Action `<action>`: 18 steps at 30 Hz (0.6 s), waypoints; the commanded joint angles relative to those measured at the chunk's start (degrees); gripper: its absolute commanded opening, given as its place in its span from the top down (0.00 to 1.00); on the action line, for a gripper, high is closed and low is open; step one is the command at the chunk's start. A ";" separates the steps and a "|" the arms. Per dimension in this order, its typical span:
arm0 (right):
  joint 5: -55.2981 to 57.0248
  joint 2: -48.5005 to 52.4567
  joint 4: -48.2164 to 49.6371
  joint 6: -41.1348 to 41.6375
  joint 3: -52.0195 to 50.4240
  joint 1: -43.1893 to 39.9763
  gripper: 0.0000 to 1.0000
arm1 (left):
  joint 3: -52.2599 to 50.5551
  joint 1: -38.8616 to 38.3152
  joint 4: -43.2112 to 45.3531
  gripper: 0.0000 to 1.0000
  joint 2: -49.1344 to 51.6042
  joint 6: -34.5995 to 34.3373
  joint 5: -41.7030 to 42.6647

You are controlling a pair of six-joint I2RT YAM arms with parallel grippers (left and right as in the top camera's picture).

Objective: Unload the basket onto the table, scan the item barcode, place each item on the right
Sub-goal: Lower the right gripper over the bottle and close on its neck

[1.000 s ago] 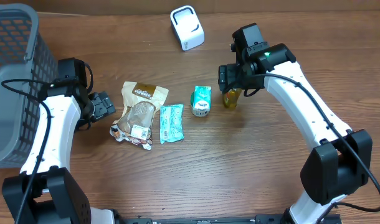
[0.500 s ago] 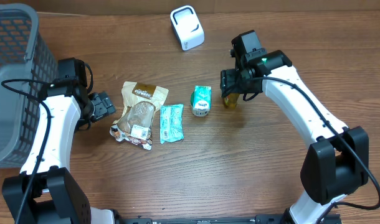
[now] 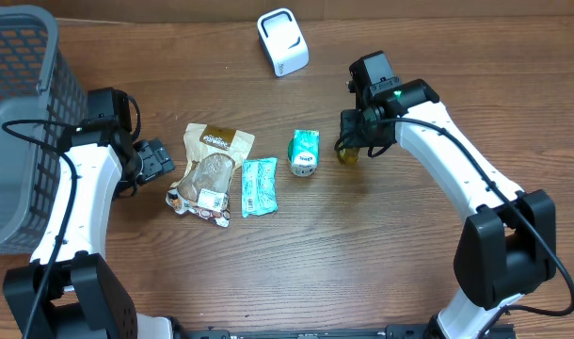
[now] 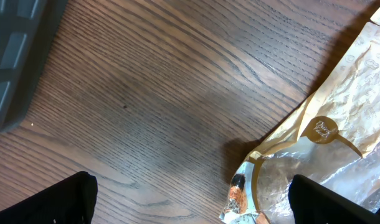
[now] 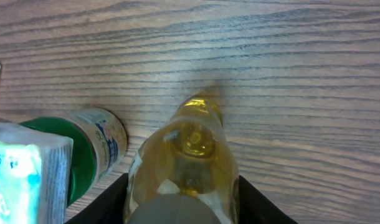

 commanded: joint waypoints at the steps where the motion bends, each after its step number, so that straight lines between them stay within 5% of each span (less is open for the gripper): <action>1: 0.39 0.04 -0.07 0.20 2.73 -0.15 0.48 | -0.13 0.20 0.04 0.01 -1.14 -0.74 -0.50; 6: 0.39 0.04 1.53 -0.02 2.73 -0.13 0.35 | -0.13 0.20 0.04 0.00 -1.14 -0.74 -0.50; 18: 0.42 0.07 2.16 -3.08 2.60 -0.13 0.35 | -0.13 0.20 0.04 0.00 -1.14 -0.74 -0.52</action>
